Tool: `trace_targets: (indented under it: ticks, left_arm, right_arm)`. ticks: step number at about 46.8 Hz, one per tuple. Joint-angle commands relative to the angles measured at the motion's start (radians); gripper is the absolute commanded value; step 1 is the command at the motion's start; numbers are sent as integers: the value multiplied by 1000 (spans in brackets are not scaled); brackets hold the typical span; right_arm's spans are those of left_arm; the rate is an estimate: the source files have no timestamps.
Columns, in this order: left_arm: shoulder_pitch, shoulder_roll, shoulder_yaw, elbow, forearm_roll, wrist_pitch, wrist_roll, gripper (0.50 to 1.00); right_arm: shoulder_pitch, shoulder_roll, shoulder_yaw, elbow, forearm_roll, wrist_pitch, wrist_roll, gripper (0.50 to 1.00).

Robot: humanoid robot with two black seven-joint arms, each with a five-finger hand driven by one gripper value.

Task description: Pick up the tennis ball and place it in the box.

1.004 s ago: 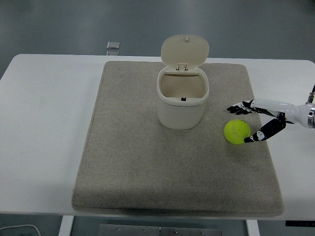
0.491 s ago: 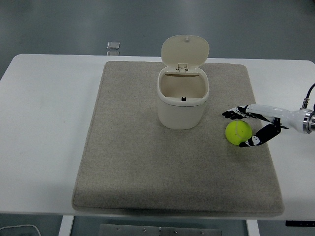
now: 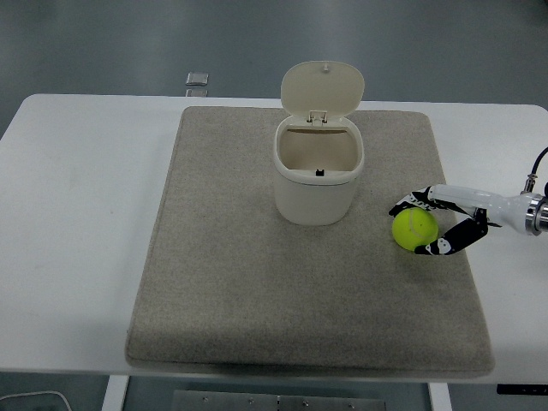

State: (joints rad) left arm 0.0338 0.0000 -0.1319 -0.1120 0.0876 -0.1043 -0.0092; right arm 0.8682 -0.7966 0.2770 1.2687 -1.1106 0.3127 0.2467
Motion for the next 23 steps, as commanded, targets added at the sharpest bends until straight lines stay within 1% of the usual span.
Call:
trace_targets:
  ticks: [1, 3, 6, 10, 11, 12, 15, 20, 23]
  left_arm:
    - [0, 0, 0, 0, 0, 0, 0, 992]
    - [0, 0, 0, 0, -2, 0, 0, 992]
    - [0, 0, 0, 0, 0, 0, 0, 992]
    - [0, 0, 0, 0, -2, 0, 0, 992]
    - [0, 0, 0, 0, 0, 0, 0, 992]
    - [0, 0, 0, 0, 0, 0, 0, 992]
    - [0, 0, 0, 0, 0, 0, 0, 992]
    - [0, 0, 0, 0, 0, 0, 0, 992]
    - [0, 0, 0, 0, 0, 0, 0, 992]
  right_arm:
    - [2, -1, 5, -2, 5, 0, 5, 664]
    - [2, -3, 7, -2, 6, 0, 11, 631]
    - [2, -3, 8, -2, 9, 0, 14, 568]
    - [3, -4, 11, 0, 15, 0, 26, 525]
    - [5, -4, 13, -2, 15, 0, 34, 507]
    - [5, -4, 19, -2, 17, 0, 42, 500]
    - [8, -7, 54, -2, 29, 0, 66, 500]
    - [12, -13, 128, 0, 84, 17, 72, 500]
    - [35, -13, 151, 0, 95, 34, 72, 500]
